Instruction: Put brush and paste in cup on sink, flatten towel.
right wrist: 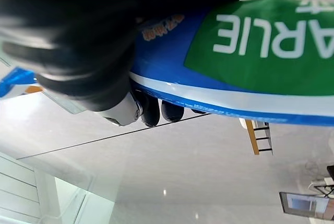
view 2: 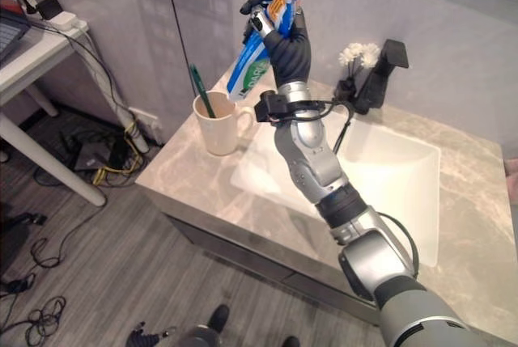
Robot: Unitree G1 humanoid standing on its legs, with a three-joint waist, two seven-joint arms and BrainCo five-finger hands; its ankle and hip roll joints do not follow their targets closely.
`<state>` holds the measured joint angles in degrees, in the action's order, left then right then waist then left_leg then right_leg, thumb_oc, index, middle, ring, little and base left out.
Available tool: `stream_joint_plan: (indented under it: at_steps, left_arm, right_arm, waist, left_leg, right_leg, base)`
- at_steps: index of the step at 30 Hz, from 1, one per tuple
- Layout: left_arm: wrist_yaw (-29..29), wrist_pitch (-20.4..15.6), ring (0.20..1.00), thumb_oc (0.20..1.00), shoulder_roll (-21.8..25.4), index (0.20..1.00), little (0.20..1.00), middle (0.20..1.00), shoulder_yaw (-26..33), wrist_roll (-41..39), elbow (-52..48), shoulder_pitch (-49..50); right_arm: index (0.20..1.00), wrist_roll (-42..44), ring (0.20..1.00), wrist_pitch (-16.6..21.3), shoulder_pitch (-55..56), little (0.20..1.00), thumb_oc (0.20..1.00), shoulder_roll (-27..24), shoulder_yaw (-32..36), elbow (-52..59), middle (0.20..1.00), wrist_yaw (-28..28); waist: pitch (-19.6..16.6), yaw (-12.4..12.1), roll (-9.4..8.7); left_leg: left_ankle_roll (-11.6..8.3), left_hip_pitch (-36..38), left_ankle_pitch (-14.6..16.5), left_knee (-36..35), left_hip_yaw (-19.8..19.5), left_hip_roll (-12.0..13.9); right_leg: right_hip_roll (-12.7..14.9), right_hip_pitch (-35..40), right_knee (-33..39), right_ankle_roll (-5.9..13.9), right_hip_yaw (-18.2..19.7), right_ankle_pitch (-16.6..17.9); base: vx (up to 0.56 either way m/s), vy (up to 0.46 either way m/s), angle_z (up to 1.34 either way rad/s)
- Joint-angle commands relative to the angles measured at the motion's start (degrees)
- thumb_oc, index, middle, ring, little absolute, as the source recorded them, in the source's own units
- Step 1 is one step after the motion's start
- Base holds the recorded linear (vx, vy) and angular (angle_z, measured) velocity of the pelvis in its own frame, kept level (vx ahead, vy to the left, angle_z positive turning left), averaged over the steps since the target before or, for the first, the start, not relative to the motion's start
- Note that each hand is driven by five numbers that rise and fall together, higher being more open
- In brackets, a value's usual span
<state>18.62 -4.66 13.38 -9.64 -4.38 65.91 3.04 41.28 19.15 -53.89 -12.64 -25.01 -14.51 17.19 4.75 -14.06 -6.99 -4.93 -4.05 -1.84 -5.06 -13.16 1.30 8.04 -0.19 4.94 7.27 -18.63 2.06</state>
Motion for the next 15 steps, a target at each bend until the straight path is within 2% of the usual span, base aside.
stream_joint_plan:
  at_steps: [1, 15]
  left_arm:
    - [-0.1, -0.6, 1.0, 1.0, 2.9, 1.0, 1.0, 1.0, -2.0, -0.2, 4.1, -2.5]
    - [-0.3, 0.7, 1.0, 1.0, 3.0, 1.0, 1.0, 1.0, -0.7, -0.5, 7.7, -1.5]
  right_arm:
    - [0.2, -2.2, 0.2, 1.9, -4.1, 0.2, 0.2, -0.2, 0.3, 0.5, 0.2, -0.5]
    - [0.2, -4.1, 0.2, 1.4, -6.9, 0.2, 0.2, 0.0, 1.1, -4.4, 0.2, 1.2]
  waist:
    - [0.3, -0.4, -1.75]
    - [1.2, -2.3, -2.99]
  left_leg:
    - [1.24, -3.5, -1.5, 0.1, 3.0, -0.1]
    - [1.39, -5.1, -1.8, 0.1, 1.3, -0.6]
  right_leg:
    - [4.8, 4.2, 0.1, 2.76, 2.5, -0.1]
    - [4.7, 3.9, 0.1, 2.87, 1.1, 0.0]
  base:
    - [0.0, 0.0, 0.0]
    - [0.01, -0.002, 0.02]
